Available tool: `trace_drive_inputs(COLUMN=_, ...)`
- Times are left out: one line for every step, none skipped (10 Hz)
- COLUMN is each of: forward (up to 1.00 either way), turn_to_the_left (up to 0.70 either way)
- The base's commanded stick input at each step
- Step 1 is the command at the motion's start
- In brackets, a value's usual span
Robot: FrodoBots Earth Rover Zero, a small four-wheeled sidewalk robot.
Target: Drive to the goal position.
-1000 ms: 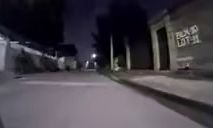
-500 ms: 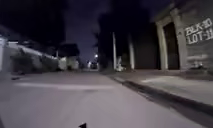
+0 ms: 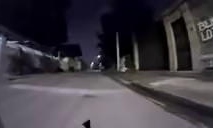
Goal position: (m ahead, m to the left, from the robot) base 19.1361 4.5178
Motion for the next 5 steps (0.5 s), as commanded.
trace_drive_inputs(forward=1.00, turn_to_the_left=0.00)
trace_drive_inputs(forward=1.00, turn_to_the_left=0.00)
trace_drive_inputs(forward=1.00, turn_to_the_left=0.00)
trace_drive_inputs(forward=1.00, turn_to_the_left=0.00)
trace_drive_inputs(forward=1.00, turn_to_the_left=0.00)
